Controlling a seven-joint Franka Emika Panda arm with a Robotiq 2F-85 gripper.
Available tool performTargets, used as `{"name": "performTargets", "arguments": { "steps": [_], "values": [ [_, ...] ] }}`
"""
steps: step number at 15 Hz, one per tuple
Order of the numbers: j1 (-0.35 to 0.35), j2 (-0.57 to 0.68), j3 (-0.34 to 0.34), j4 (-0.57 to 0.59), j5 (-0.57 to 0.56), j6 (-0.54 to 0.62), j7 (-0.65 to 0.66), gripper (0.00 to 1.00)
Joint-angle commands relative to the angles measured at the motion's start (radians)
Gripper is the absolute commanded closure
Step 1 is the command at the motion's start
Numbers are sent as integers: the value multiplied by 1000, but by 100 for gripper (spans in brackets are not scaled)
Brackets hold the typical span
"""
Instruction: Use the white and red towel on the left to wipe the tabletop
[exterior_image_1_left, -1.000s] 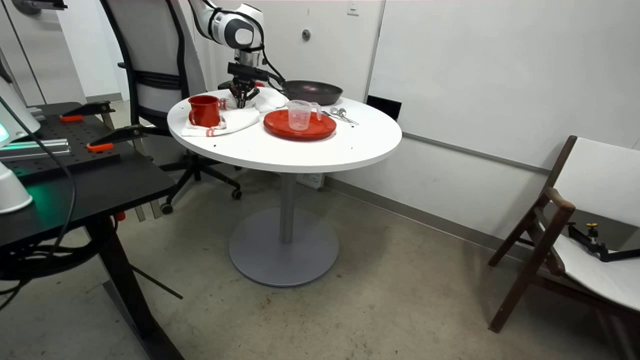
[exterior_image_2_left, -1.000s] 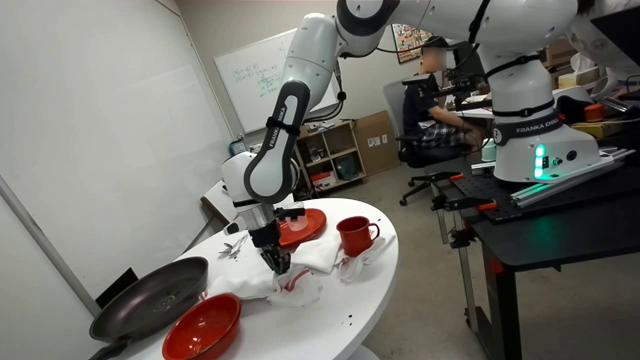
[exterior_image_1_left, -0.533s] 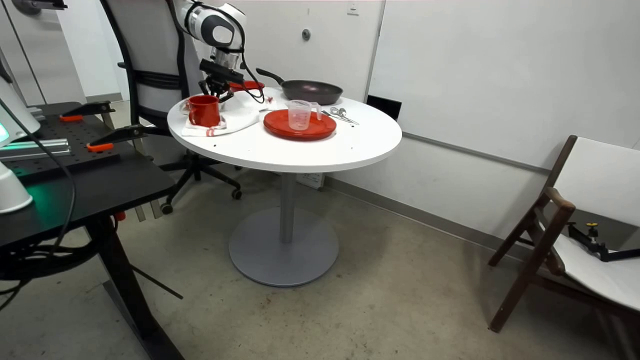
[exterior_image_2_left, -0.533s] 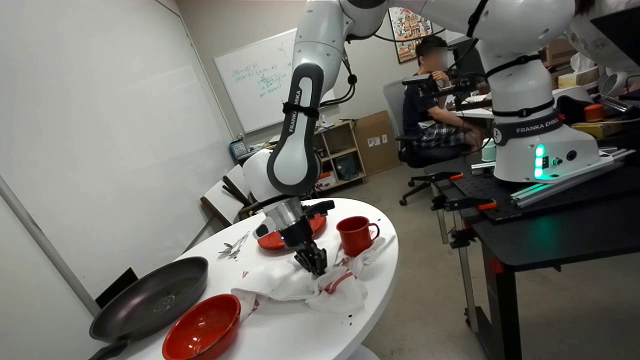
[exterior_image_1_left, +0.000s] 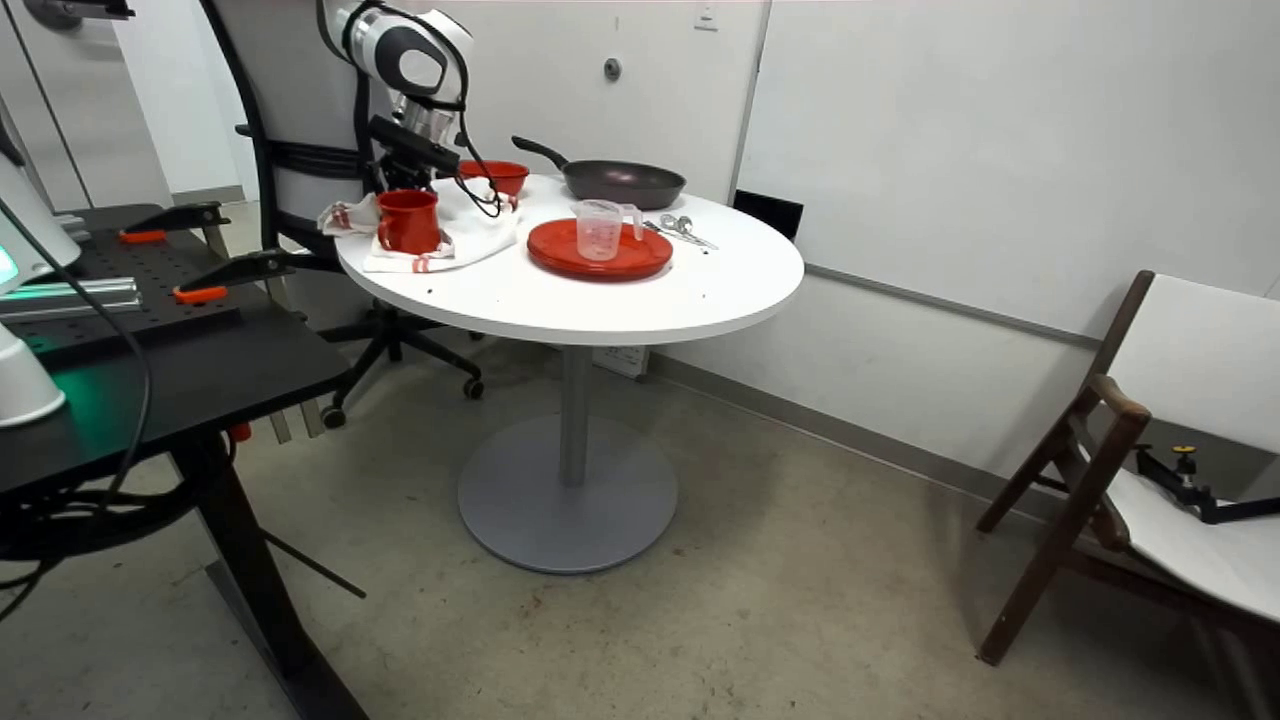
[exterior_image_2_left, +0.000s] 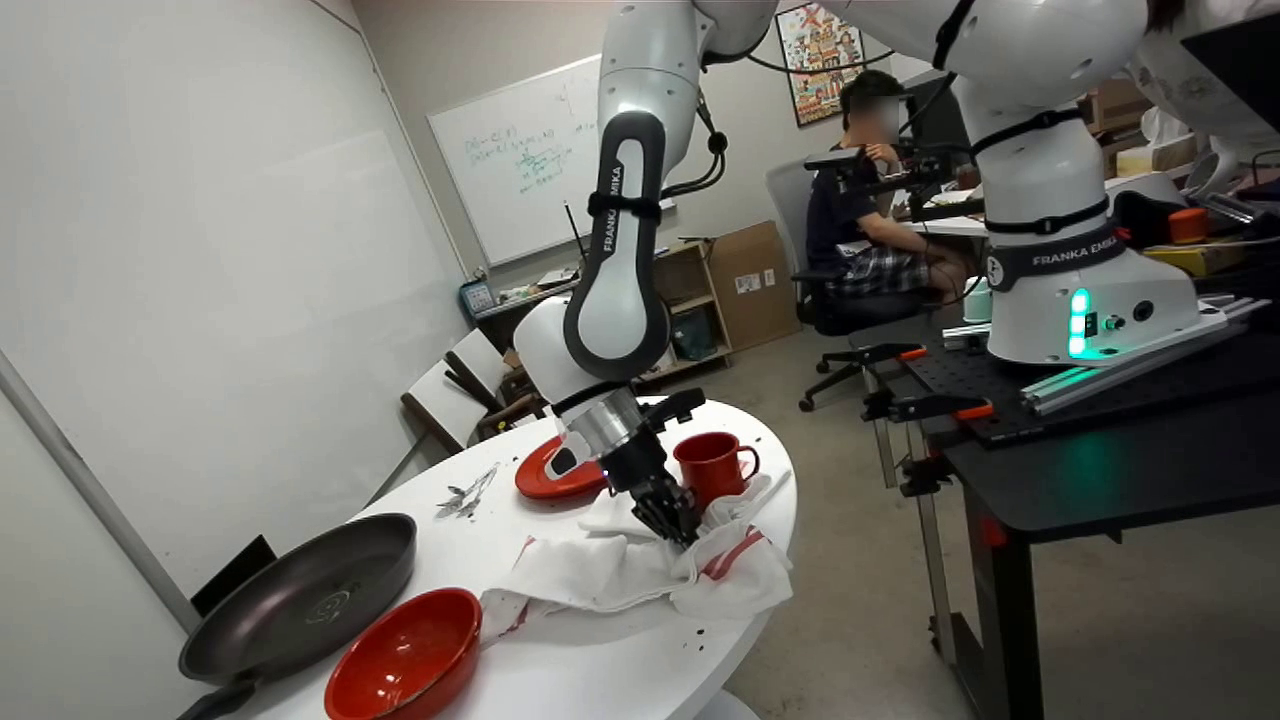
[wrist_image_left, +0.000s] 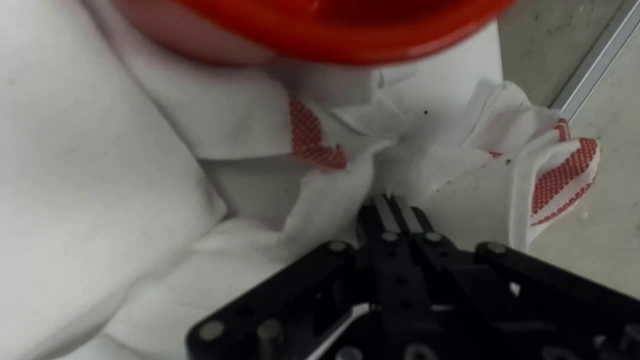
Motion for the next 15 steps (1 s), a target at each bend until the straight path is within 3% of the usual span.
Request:
{"name": "performTargets", "arguments": {
  "steps": [1,8,15],
  "values": [
    [-15,-20,8,-21,31,-5,-19,100],
    [-15,41,12,157,30,134,-29,100],
    [2,94,-4,283,-5,172,-66,100]
  ]
}}
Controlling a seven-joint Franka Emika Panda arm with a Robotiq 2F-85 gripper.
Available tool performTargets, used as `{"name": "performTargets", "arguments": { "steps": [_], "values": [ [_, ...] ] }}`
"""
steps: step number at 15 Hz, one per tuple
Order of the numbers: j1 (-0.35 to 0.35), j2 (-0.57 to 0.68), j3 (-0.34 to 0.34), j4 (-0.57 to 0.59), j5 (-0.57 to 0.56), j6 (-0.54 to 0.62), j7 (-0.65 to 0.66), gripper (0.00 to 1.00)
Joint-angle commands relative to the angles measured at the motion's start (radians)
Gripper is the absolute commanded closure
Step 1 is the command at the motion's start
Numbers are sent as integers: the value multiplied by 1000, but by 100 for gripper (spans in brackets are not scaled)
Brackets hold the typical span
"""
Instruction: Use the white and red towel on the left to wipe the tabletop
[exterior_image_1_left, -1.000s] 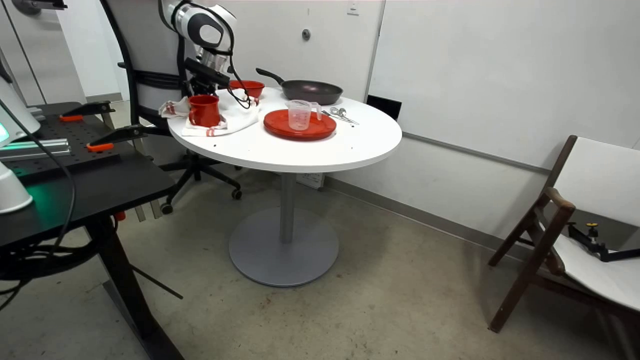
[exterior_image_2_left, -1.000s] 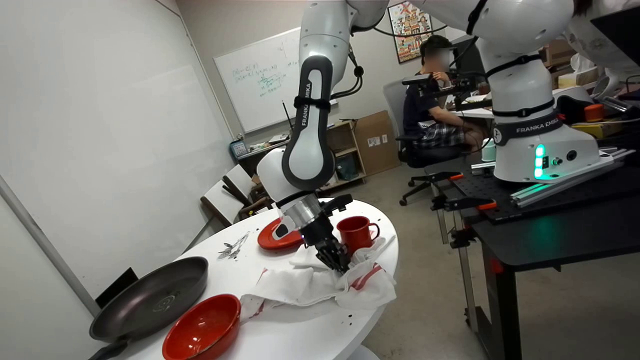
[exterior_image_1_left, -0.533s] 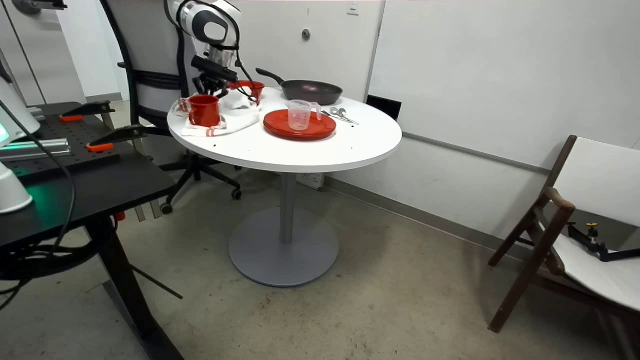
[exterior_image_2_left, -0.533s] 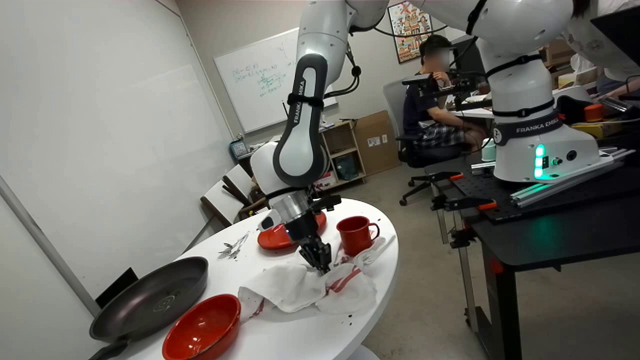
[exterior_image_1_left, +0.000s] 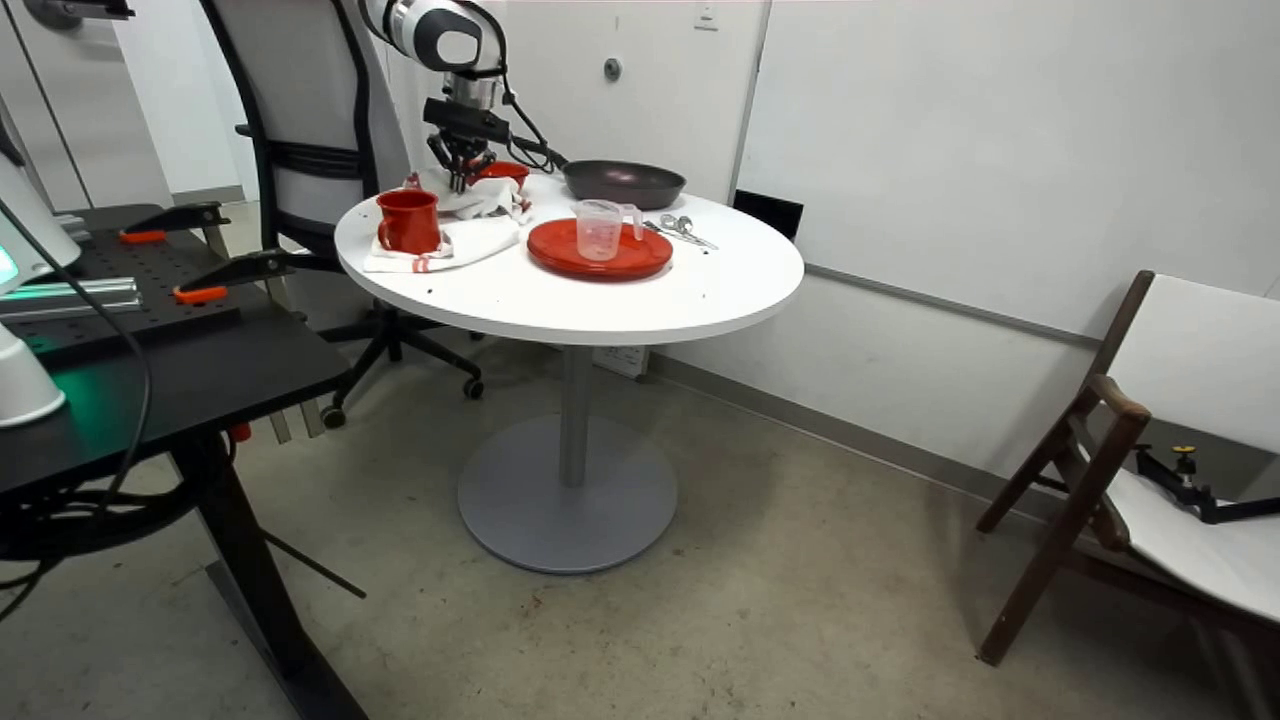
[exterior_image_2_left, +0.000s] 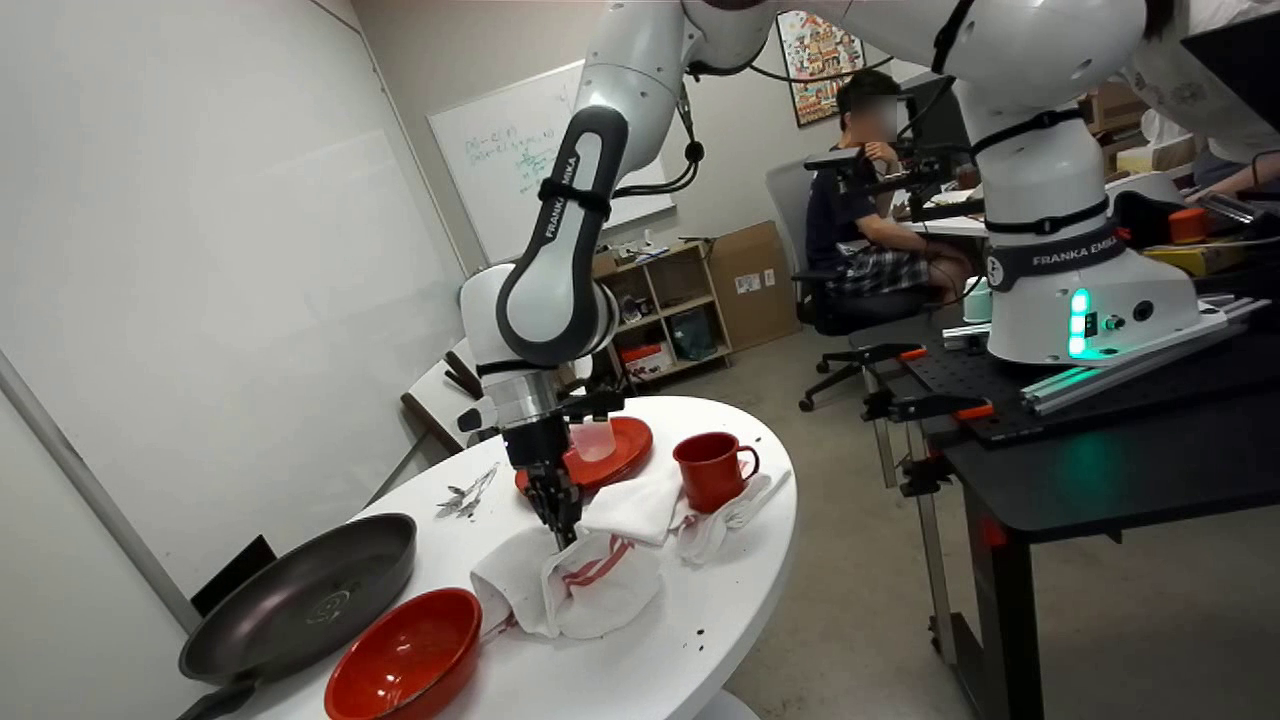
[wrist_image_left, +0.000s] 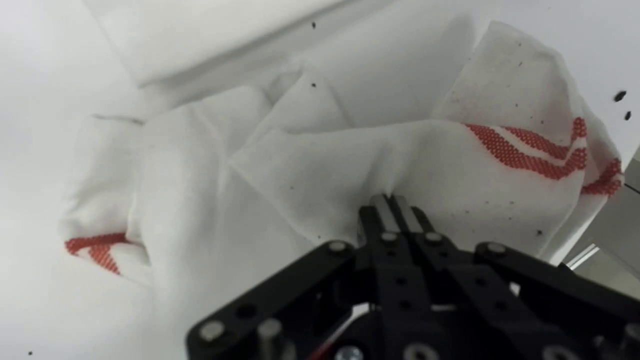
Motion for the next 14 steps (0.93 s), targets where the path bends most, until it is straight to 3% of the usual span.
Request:
{"name": "performTargets", "arguments": {
  "steps": [1,7,14],
  "values": [
    [4,67,2,90,-22,42,-57,100],
    [-19,179,32,252,-29,116,-215,100],
    [-4,260,24,386,-39,104,-301,100]
  ]
}}
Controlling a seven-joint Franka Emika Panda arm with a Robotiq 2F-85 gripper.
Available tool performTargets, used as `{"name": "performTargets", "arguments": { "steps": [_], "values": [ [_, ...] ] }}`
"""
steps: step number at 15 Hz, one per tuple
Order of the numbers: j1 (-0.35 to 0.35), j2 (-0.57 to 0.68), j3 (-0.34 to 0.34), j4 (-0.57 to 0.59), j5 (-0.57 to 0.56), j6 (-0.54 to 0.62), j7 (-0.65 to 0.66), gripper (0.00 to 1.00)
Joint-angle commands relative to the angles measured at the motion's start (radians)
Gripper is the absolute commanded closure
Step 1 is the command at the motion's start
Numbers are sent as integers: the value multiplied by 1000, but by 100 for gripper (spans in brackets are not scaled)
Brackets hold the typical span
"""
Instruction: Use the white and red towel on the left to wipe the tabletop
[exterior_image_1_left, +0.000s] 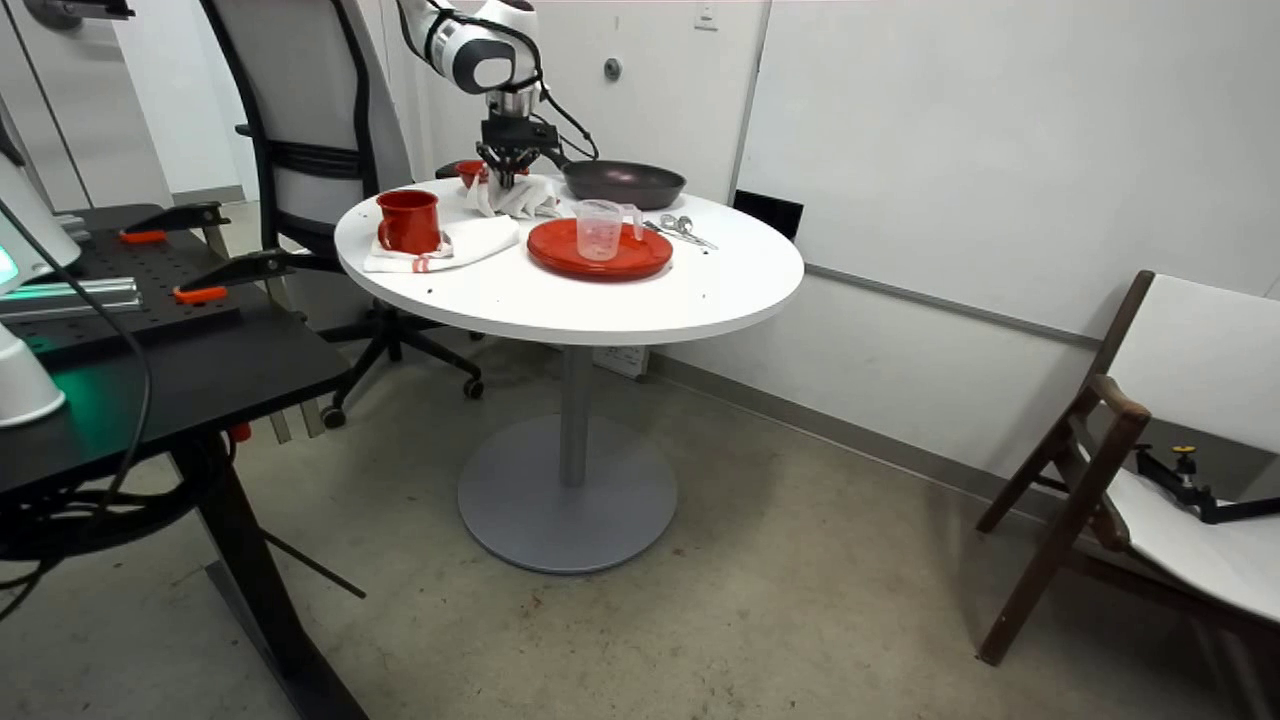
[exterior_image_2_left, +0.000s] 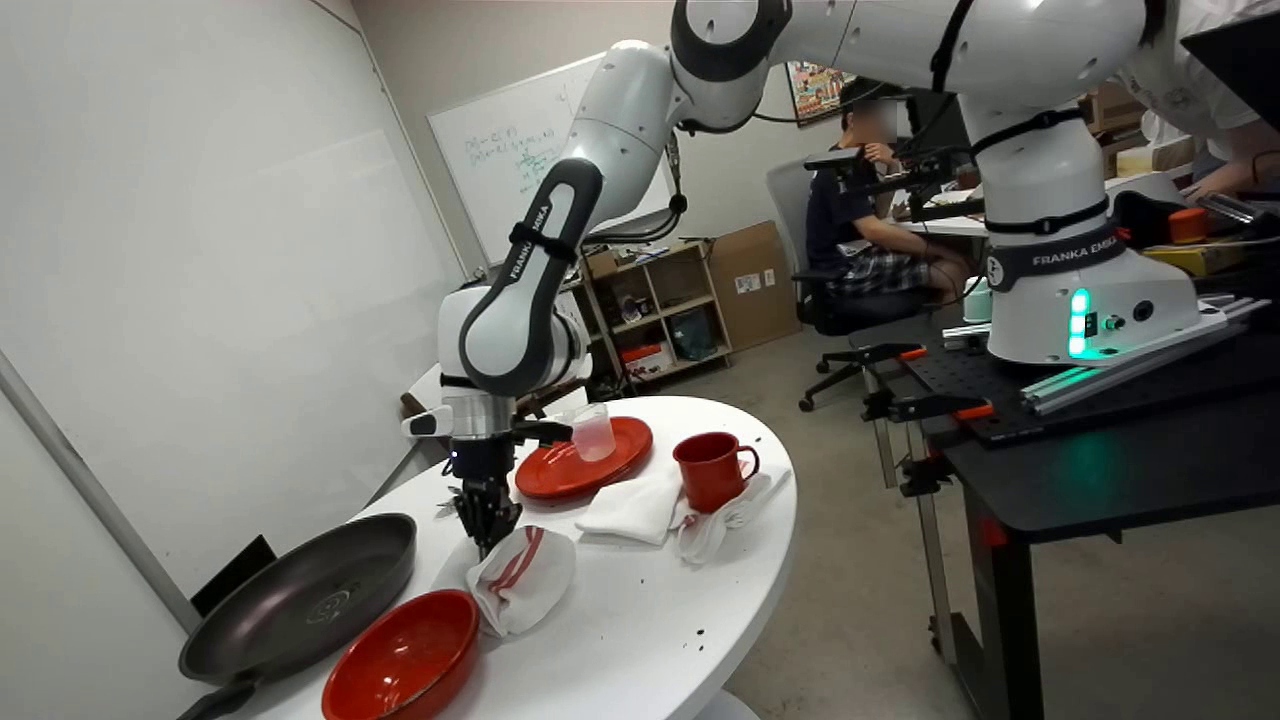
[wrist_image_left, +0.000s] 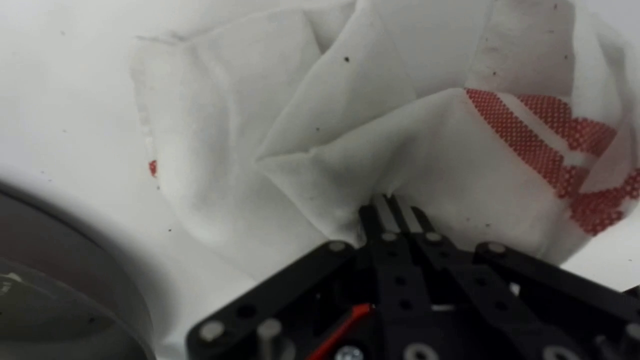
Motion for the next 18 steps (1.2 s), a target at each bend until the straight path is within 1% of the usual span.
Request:
{"name": "performTargets", "arguments": {
  "steps": [1,4,9,14,15,16,18],
  "values": [
    [7,69,6,104,-36,-2,-66,100],
    [28,99,-20,173,-75,4,-107,100],
    [43,144,-28,270,-111,8,-162,100],
    [71,184,-50,330,-126,-12,-193,100],
    [65,196,-33,340,-122,-13,-215,100],
    [71,201,-34,345,-130,-17,-233,100],
    [93,206,-58,355,-154,-31,-260,100]
  ]
}}
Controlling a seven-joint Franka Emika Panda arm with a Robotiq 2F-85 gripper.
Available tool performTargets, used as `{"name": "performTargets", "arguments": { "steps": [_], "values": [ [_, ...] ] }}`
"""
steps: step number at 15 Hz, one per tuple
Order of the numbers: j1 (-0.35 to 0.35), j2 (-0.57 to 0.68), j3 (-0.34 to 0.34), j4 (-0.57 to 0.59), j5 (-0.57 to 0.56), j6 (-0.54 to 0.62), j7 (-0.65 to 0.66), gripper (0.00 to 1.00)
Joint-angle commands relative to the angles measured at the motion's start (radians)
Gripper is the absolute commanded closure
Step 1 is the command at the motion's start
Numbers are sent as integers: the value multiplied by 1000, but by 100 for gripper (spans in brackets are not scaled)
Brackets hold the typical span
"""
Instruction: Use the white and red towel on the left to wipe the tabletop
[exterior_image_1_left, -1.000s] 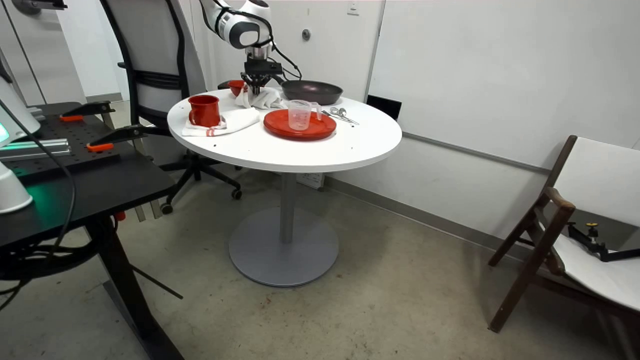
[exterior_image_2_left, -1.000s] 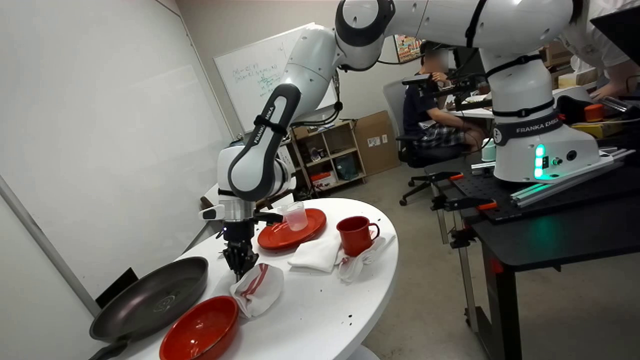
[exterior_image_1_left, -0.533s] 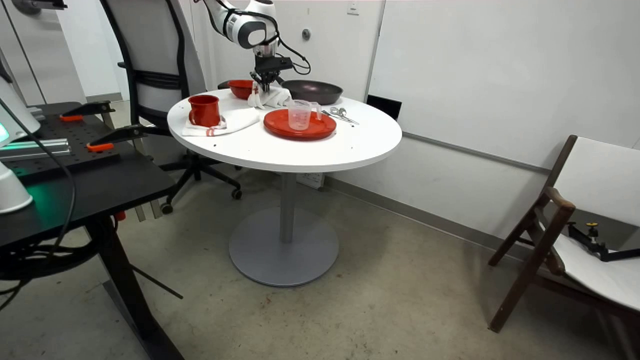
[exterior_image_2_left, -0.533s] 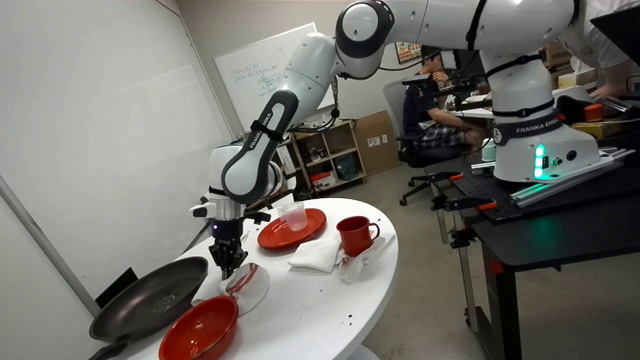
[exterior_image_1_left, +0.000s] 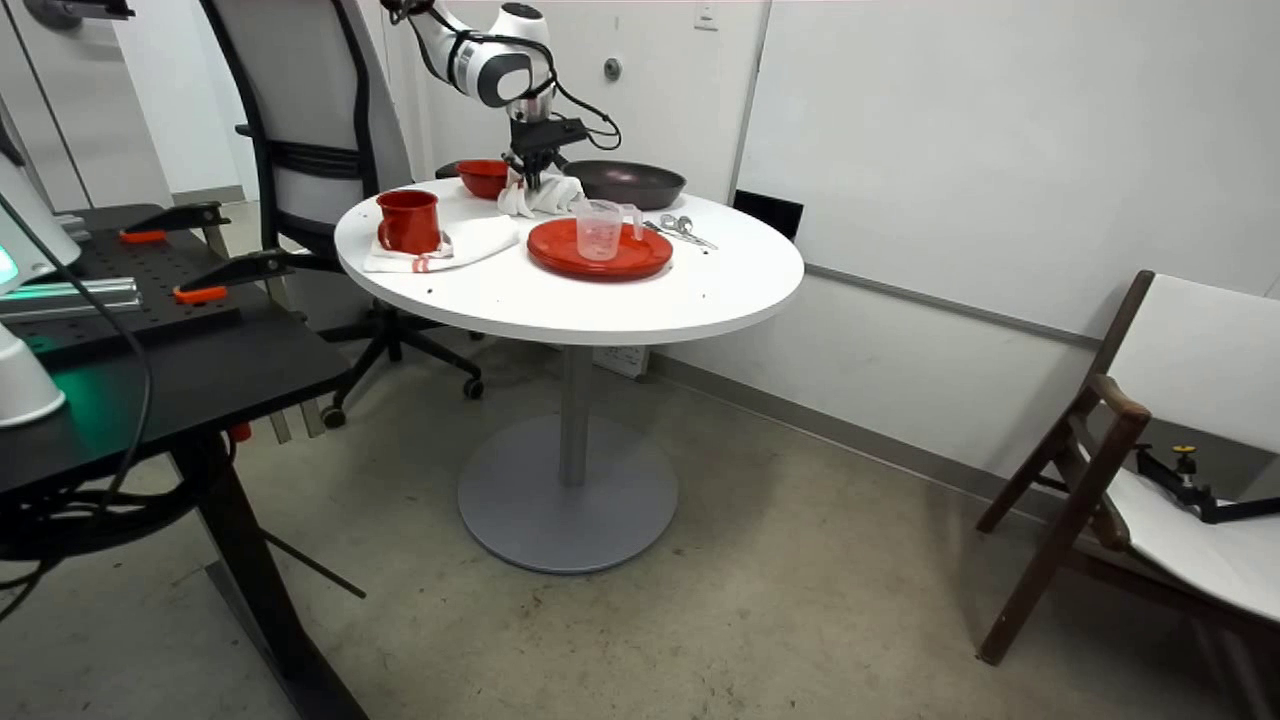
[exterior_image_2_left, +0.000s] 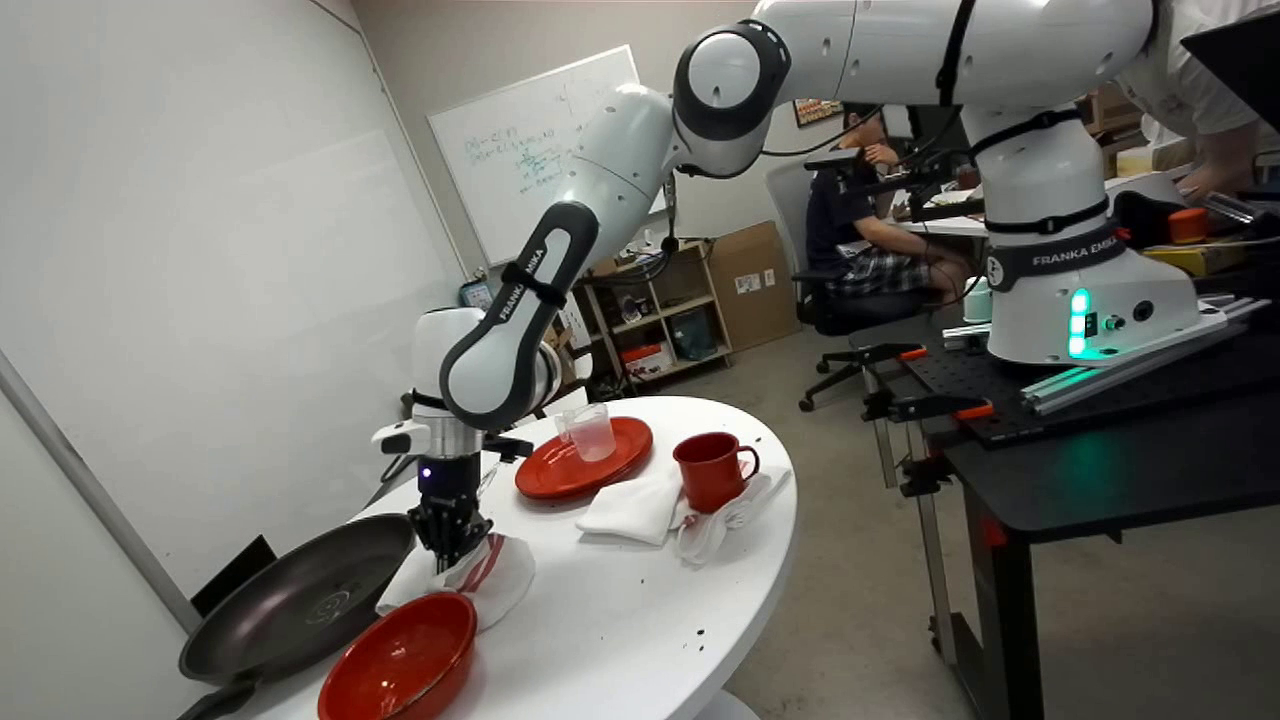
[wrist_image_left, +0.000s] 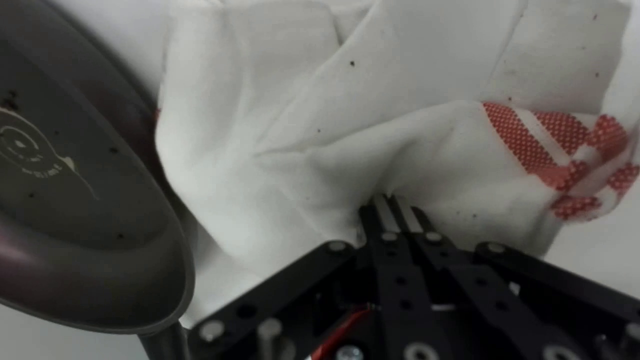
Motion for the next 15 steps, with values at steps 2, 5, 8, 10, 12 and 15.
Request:
{"name": "performTargets", "arguments": {
  "steps": [2,5,8,10,12,15],
  "values": [
    [45,43,-38,75,-50,-33,-62,100],
    [67,52,-67,98,-71,-39,-75,100],
    [86,61,-102,119,-91,-53,-75,100],
    [93,67,-119,133,-99,-61,-75,100],
    [96,74,-137,147,-105,-72,-70,100],
    [94,85,-166,168,-107,-88,-58,100]
  ]
}}
